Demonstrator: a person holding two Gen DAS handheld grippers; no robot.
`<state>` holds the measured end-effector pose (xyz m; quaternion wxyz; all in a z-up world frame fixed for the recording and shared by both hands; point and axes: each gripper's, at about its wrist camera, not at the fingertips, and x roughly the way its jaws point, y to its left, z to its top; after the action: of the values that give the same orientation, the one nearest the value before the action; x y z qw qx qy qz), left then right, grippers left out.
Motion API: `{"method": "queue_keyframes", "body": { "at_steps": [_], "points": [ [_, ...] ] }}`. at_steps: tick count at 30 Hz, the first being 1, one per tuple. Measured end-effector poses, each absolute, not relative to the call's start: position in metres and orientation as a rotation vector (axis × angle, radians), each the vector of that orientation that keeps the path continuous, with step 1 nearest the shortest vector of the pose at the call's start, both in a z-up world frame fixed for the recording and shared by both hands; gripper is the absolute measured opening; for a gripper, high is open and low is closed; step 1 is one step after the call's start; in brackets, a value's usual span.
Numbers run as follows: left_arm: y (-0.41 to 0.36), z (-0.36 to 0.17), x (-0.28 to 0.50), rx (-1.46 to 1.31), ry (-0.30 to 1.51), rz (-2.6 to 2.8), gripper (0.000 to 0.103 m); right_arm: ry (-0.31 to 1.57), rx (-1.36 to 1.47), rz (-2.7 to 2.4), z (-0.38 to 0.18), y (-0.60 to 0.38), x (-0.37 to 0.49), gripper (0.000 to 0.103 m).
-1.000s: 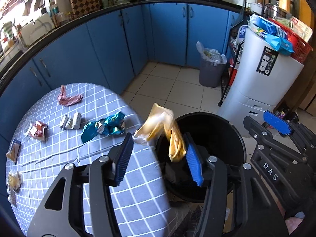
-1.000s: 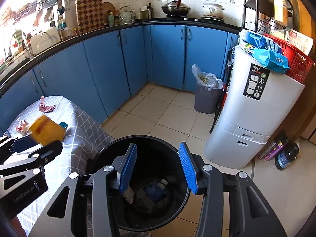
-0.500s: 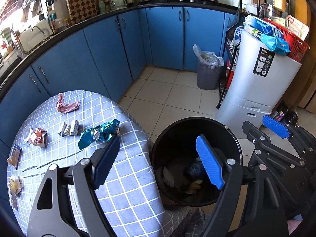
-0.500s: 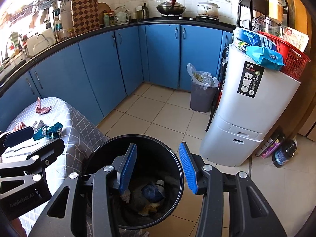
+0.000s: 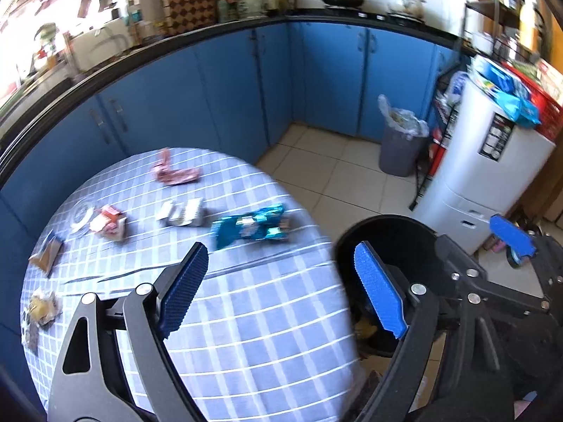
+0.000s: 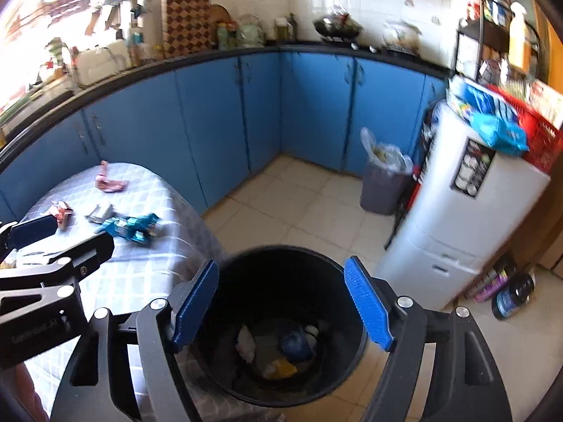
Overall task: Collect trash
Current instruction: 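Grasp the teal wrapper with the right tool while the left grasps the clear bread bag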
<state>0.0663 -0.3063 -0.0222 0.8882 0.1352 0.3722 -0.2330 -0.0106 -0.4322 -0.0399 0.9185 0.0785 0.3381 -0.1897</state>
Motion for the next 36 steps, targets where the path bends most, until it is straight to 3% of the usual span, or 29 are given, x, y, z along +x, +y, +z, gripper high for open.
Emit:
{"method": "queue_keyframes", "body": {
  "at_steps": [10,23,36],
  "points": [
    [-0.181,-0.029,0.108,0.179,0.782,-0.237,0.086,0.707,0.125,-0.106,-0.047,-0.347,0.046,0.086],
    [-0.018,-0.063,0.161,0.041,0.828,0.067,0.086,0.88,0.106,-0.184,-0.081,-0.314,0.144,0.086],
    [0.029,-0.097,0.193,-0.067,0.929,0.119,0.086,0.947,0.062,-0.239,-0.105,-0.307,0.179,0.086]
  ]
}}
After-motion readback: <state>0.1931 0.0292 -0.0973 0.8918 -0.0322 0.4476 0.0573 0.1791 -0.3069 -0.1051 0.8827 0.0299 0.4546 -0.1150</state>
